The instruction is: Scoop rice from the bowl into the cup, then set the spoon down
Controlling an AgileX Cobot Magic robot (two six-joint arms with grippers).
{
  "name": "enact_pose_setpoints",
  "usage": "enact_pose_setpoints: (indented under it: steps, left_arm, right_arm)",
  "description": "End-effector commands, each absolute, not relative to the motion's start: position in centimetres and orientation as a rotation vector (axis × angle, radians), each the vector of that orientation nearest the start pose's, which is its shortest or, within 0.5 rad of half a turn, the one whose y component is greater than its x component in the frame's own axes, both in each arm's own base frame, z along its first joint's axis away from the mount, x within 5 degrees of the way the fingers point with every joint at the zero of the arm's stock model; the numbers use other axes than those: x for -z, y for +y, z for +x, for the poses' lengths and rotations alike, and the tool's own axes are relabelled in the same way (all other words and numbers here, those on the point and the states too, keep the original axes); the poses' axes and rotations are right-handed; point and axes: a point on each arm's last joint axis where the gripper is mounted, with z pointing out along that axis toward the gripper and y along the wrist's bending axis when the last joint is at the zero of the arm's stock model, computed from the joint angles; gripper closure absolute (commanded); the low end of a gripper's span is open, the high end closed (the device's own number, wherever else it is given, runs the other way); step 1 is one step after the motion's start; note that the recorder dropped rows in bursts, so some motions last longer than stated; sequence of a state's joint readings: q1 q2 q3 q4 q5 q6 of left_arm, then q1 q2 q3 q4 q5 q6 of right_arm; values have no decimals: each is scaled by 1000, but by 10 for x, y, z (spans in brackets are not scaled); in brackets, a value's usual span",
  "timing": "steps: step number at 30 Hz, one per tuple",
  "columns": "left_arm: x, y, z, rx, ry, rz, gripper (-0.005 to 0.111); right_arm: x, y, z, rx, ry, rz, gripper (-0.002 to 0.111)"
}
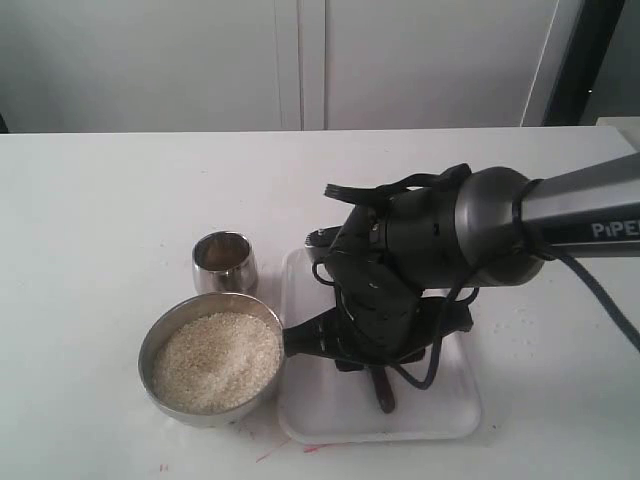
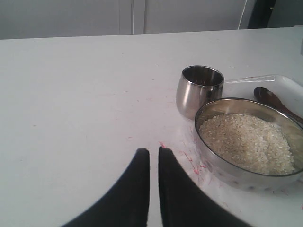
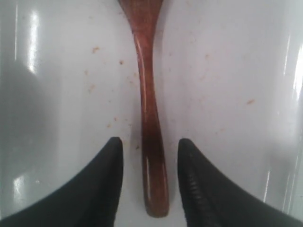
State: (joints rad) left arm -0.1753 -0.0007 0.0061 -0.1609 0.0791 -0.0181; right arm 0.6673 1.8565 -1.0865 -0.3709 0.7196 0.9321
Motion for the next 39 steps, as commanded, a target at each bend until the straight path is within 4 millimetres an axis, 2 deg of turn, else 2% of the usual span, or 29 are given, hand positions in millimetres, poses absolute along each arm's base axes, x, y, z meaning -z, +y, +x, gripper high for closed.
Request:
enact_pose_setpoints:
  steps: [1,7,12,16,19,23,27,31,34,37,39]
  left_arm:
    - [-206,-12,55,304,1567,7,92]
    - [-206,-12,55,304,1567,7,92]
    - [-206,-12,55,304,1567,7,92]
    - [-206,-12,55,304,1567,7,92]
    - [-206,-12,55,304,1567,7,92]
    - [-206,-12,55,304,1567,7,92]
    - [-206,-12,55,304,1567,7,92]
    - [-206,-12,55,304,1567,7,92]
    - [-206,-12,55,304,1567,7,92]
    - [-206,-12,55,304,1567,7,92]
    - [-206,-12,55,304,1567,7,92]
  right_arm:
    - [-156,192,286,116,2832,0,70]
    - [-167,188,282,151,2837,-52,70]
    - [-194,183,272,175,2814,-193,70]
    - [-217,176,256,188,2751,-312,70]
    - [-228,166,235,157,2713,-403,70]
    - [-230,147,196,133,2688,-486,71]
    - [-238,125,153,15,2610,-526,79]
    - [-249,101,121,-125,2528,-500,88]
    - [-260,84,105,-215,2445,-463,96]
    - [-275,60,84,-314,2326,-404,108]
    - [-278,50,75,-347,2301,-373,108]
